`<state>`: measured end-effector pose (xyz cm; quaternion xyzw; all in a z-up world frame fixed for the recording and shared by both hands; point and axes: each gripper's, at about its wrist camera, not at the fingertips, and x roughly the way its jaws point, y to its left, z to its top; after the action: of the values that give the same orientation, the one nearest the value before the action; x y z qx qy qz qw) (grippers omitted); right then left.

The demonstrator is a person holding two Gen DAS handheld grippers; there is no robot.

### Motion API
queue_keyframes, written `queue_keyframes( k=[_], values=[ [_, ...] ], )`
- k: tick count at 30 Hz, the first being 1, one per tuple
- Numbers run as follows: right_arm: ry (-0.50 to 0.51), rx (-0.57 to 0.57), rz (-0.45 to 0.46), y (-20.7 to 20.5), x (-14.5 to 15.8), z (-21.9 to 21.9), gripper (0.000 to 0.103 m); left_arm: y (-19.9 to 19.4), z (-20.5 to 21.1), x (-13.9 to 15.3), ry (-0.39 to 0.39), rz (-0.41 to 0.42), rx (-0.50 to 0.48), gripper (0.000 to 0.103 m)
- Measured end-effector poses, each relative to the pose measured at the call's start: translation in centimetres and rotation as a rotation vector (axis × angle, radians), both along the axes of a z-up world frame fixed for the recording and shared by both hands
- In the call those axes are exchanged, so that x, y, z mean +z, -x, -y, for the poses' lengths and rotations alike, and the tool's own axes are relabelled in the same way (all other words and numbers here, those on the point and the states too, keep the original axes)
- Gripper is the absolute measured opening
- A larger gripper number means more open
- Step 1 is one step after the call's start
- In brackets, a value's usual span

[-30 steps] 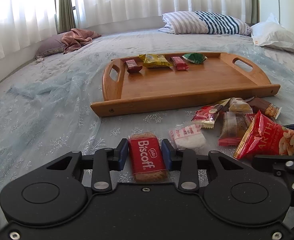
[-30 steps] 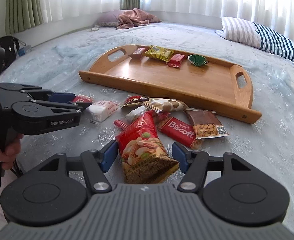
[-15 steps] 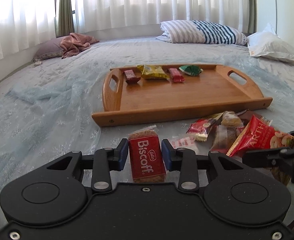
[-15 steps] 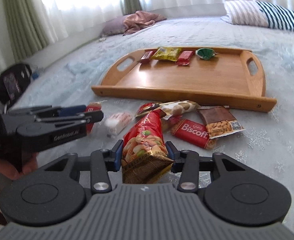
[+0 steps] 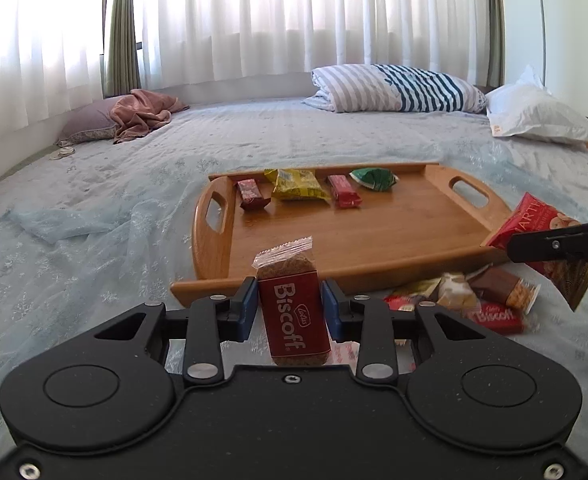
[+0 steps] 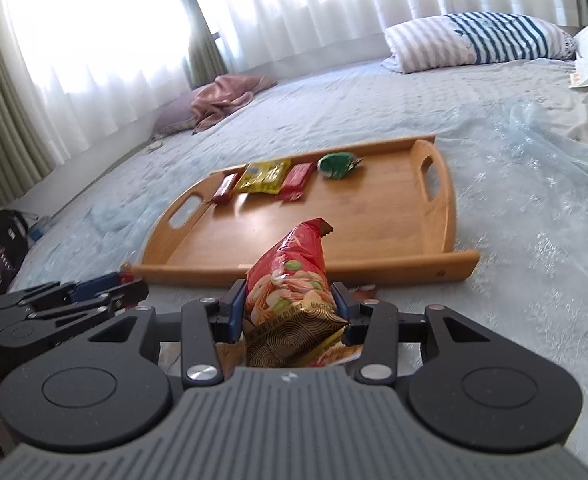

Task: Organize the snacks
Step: 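Lift and carry the Biscoff packet and chips bag over the tray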

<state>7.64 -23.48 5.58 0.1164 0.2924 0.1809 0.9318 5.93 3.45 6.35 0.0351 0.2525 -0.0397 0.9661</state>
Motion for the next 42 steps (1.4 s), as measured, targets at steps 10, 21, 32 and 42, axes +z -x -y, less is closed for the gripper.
queue_keyframes(
  k=[10, 21, 32, 42],
  values=[
    [-0.020, -0.055, 0.016, -3.4, 0.2, 0.9, 0.048, -2.4, -0.2, 1.3, 0.030, 0.034, 0.008, 0.016],
    [-0.023, -0.040, -0.027, -4.7, -1.3, 0.4, 0.048, -3.2, -0.5, -0.4, 0.024, -0.015, 0.041, 0.019],
    [-0.018, -0.040, -0.066, -4.5, -2.2, 0.3, 0.048, -3.9, -2.1, -2.4, 0.230, -0.058, 0.075, 0.006],
    [-0.031, -0.066, -0.030, -5.2, -1.1, 0.8, 0.048, -3.4, -2.5, -0.5, 0.238, 0.023, 0.095, 0.005]
  ],
)
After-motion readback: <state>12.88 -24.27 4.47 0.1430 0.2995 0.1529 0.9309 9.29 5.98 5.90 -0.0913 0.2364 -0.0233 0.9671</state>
